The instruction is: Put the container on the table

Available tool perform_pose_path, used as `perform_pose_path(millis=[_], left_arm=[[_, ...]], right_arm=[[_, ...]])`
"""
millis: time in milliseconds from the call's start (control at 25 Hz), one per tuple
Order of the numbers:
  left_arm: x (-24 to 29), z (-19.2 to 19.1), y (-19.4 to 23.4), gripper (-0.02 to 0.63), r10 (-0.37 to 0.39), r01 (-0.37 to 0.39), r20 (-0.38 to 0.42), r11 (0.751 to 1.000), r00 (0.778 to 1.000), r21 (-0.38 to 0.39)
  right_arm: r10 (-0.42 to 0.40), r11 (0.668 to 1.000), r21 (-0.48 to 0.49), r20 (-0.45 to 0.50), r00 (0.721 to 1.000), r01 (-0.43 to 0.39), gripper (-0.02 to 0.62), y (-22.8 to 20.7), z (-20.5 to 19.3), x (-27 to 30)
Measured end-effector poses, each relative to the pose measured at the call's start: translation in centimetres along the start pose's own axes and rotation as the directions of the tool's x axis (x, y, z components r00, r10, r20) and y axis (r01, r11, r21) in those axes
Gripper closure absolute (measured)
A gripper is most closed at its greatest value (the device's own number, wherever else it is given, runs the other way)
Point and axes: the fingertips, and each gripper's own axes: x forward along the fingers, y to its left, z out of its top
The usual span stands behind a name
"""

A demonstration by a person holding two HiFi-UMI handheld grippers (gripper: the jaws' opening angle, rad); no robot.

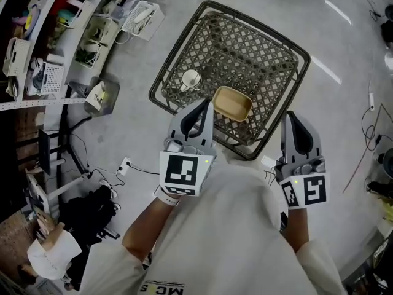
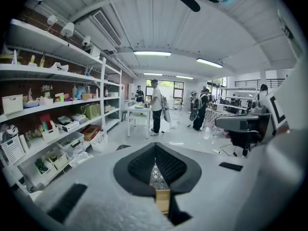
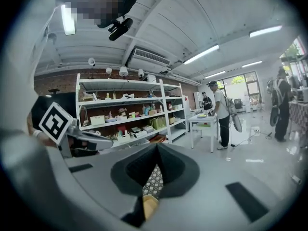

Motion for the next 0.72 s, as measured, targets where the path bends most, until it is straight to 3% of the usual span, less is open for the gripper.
perform_pose_path(millis=[320, 720], left_arm=[[-3.7, 5.4, -0.9, 0.581, 0.022, -0.014, 0.128, 0.998, 0.992, -0.060], [-6.8, 6.4, -2.2, 0.581, 0.031, -0.023, 0.205, 0.999, 0.978, -0.040]], right_arm=[[0.004, 0.997, -0.073, 0.037, 0.999, -0.001, 0.578, 0.3, 2.7, -1.3], [0.021, 0.995, -0.098, 0.024, 1.000, -0.019, 0.578, -0.5, 3.5, -4.8]])
